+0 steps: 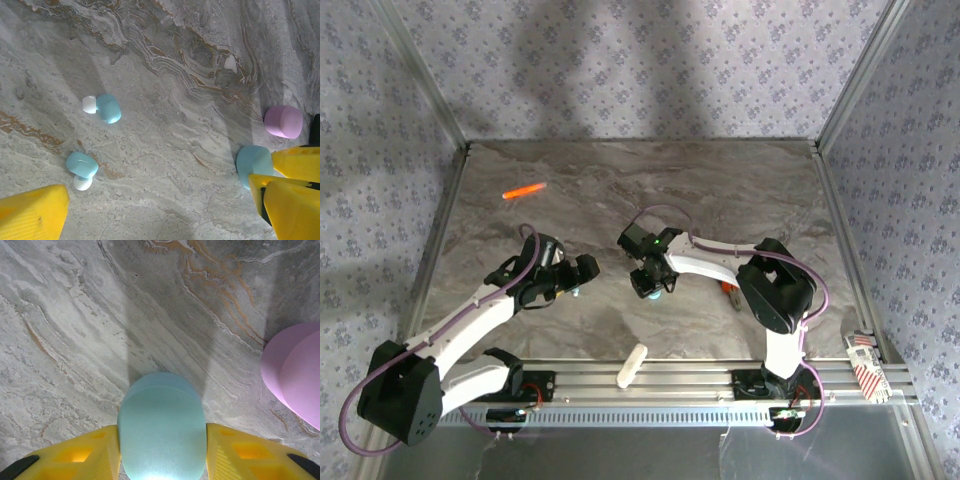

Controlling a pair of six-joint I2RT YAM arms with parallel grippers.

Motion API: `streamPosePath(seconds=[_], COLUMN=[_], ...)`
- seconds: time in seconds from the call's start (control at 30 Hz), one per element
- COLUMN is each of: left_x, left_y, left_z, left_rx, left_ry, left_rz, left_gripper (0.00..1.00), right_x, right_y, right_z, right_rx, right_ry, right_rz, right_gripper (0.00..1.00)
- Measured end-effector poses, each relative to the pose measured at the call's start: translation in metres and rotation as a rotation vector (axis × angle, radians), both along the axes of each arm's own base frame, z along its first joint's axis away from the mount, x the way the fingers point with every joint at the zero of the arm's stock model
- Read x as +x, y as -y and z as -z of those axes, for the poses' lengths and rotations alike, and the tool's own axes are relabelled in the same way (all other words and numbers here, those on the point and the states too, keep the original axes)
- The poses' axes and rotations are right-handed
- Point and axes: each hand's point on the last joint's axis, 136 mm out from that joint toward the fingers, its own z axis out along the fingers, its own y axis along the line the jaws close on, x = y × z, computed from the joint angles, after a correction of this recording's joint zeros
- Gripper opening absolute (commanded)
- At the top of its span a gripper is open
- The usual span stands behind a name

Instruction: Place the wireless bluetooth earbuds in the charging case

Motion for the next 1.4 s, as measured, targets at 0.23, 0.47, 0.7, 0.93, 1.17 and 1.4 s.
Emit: streamPosePath(seconds=[0.23,0.47,0.7,0.93,1.17,1.4], left_x=[0.000,0.000,0.000,0.000,0.001,0.000], left_y=[0.007,0.028,0.056,0.081,0.100,0.114], left_z=[-0.004,-0.013,-0.016,-0.020,-0.023,-0.028], left_rx=[-0.017,-0.085,-0.167,-0.257,-0.327,-0.366], left_ry=[0.016,0.045,0.044,0.039,0.037,0.036], left_rz=[0.021,0.086,0.163,0.213,0.253,0.281], left_gripper=[1.00,0.82,0.39,0.08,0.05,0.04], right_x=[0.001,0.008,0.015,0.022,0.023,0.024], right_y=[0.001,0.019,0.033,0.032,0.023,0.012], right_z=[-0.001,-0.008,-0.021,-0.037,-0.045,-0.054], right_rx=[0.004,0.071,0.255,0.446,0.572,0.648], right_ry=[0.001,-0.023,-0.076,-0.129,-0.176,-0.203], right_rz=[0.008,0.092,0.202,0.269,0.295,0.294], right_gripper=[0.43,0.43,0.43,0.43,0.42,0.42])
